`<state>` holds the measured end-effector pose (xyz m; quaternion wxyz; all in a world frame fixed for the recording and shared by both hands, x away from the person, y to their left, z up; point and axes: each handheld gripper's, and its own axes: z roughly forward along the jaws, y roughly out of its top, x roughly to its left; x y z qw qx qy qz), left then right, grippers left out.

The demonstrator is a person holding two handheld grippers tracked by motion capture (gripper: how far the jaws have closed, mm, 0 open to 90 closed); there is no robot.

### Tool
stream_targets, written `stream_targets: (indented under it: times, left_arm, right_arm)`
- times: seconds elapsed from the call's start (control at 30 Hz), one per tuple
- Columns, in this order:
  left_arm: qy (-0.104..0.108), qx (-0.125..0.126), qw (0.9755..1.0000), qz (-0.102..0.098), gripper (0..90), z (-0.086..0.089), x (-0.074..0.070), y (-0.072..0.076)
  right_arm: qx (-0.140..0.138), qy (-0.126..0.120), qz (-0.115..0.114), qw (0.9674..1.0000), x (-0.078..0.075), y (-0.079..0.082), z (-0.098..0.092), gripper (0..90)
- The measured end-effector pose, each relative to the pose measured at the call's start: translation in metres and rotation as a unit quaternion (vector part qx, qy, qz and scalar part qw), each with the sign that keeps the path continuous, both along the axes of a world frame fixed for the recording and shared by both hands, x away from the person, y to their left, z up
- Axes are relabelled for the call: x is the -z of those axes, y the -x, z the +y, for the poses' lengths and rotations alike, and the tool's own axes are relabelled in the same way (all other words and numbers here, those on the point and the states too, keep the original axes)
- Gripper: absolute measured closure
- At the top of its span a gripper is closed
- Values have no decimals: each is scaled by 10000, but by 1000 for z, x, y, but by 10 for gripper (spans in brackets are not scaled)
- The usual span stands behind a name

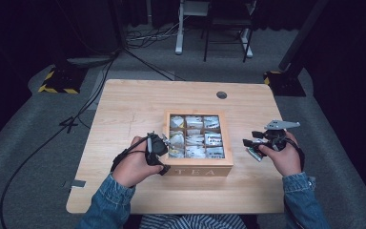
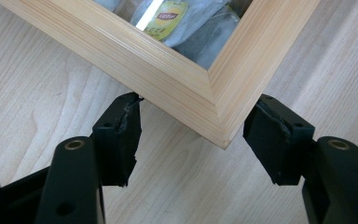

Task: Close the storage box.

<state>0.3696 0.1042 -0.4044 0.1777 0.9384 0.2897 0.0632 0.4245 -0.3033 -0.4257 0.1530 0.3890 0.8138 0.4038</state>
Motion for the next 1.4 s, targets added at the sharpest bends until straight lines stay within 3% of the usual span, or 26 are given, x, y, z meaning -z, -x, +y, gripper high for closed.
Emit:
stream_targets:
  times: [0.1, 0.2, 0.23, 0.5, 0.9, 0.97, 1.2, 1.4]
  left_arm:
    - [45, 92, 9999, -104, 353, 4, -1, 3]
    - [359, 131, 9992, -138, 347, 12, -7, 4]
    - [548, 67, 9982, -230, 328, 20, -10, 5]
    - [824, -384, 9944, -544, 285, 51, -11, 0]
    - [774, -1069, 9873, -884, 268, 93, 6, -5]
    - [799, -1255, 9843, -944, 266, 104, 11, -7]
    - [839, -1483, 9802, -1012, 261, 120, 19, -14]
    - [903, -1756, 9737, -1133, 261, 132, 29, -22]
  right_arm:
    - [3, -8, 0, 10000, 0, 0, 0, 406]
    - [-3, -11, -23, 10000, -1, 0, -1, 406]
    - [21, -19, -2, 10000, -1, 1, -2, 405]
    - [64, 33, -36, 10000, 0, 2, -9, 403]
    - [224, -11, -99, 9997, 4, -5, -30, 401]
    - [322, -33, -93, 9994, 6, -8, -36, 401]
    - [529, -61, -151, 9985, 11, -13, -46, 400]
    - [746, -12, -200, 9970, 19, -16, -58, 400]
